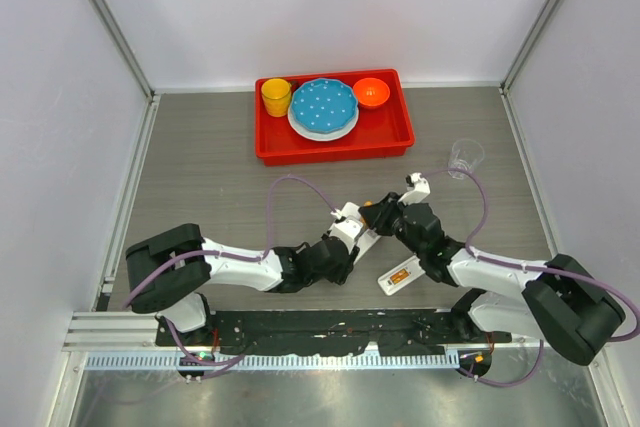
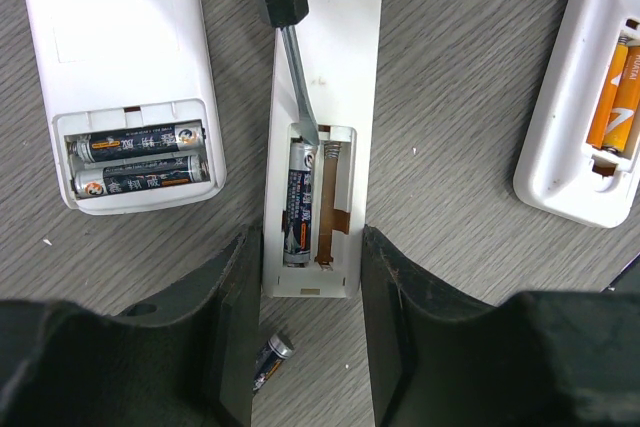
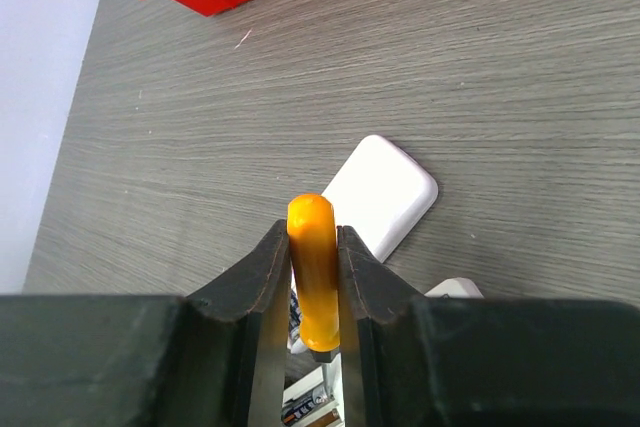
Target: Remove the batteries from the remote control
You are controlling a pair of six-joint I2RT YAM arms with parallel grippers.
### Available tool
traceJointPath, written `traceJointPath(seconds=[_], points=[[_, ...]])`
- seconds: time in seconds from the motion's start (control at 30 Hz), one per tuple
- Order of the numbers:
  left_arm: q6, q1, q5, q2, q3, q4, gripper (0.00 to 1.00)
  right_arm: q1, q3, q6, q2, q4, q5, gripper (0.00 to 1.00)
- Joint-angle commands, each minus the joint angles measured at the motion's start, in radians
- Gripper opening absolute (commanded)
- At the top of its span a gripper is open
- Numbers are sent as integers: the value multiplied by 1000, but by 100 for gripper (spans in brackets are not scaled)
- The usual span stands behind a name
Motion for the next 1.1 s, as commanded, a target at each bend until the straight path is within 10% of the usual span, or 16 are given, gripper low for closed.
traceJointPath(seconds=[0.0, 0.53, 0.83, 1.07], points=[[-24, -3, 56, 87, -32, -110, 8, 23, -35, 150, -25, 68, -169, 1], [-22, -3, 41, 64, -27, -108, 10, 21, -3, 140, -126, -26, -152, 1], [-42, 2, 53, -81, -25, -118, 67, 23, 32, 89, -172, -101, -86, 1], [-82, 74, 166, -232, -68, -75, 79, 23, 76, 14, -238, -216, -28, 1]])
